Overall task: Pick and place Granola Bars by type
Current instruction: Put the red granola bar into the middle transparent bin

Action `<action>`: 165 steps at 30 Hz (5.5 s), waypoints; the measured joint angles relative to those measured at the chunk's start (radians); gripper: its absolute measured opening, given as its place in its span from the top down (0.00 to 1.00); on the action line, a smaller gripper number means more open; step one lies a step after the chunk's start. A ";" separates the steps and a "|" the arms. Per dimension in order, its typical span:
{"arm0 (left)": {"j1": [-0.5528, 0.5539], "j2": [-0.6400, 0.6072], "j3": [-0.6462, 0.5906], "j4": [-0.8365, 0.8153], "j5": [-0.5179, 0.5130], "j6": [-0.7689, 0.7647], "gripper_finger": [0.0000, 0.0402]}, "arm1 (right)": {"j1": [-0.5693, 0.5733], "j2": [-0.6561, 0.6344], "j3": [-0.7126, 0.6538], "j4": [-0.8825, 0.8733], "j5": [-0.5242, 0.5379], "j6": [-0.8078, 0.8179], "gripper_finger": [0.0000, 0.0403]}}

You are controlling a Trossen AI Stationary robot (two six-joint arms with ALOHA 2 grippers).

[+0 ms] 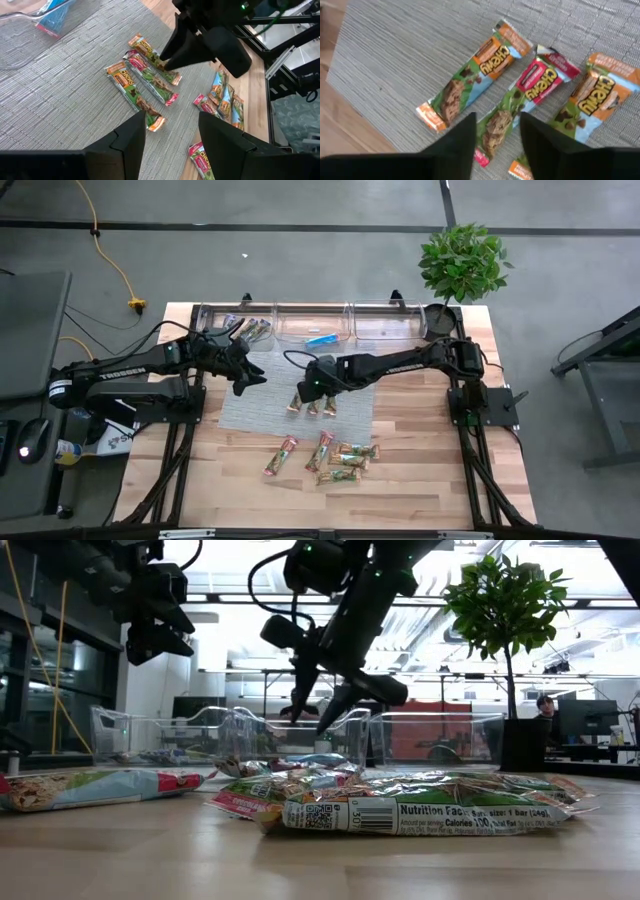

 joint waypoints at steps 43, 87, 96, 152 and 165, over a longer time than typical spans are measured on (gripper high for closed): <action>0.000 0.000 0.000 -0.008 0.003 0.007 0.56 | -0.017 0.158 0.000 0.080 -0.112 0.071 0.73; 0.000 0.000 0.000 0.000 -0.002 0.007 0.56 | -0.470 -0.096 -0.002 0.213 -0.123 -0.442 0.87; 0.000 0.000 0.000 0.000 -0.002 0.007 0.56 | -0.467 -0.096 0.000 0.217 -0.116 -0.532 0.69; 0.000 0.002 0.000 0.001 -0.017 0.001 0.56 | 0.421 -0.036 0.000 -0.015 0.207 0.386 0.57; 0.000 0.004 0.000 -0.003 -0.015 -0.003 0.56 | 0.433 0.050 -0.001 0.072 0.141 0.481 0.49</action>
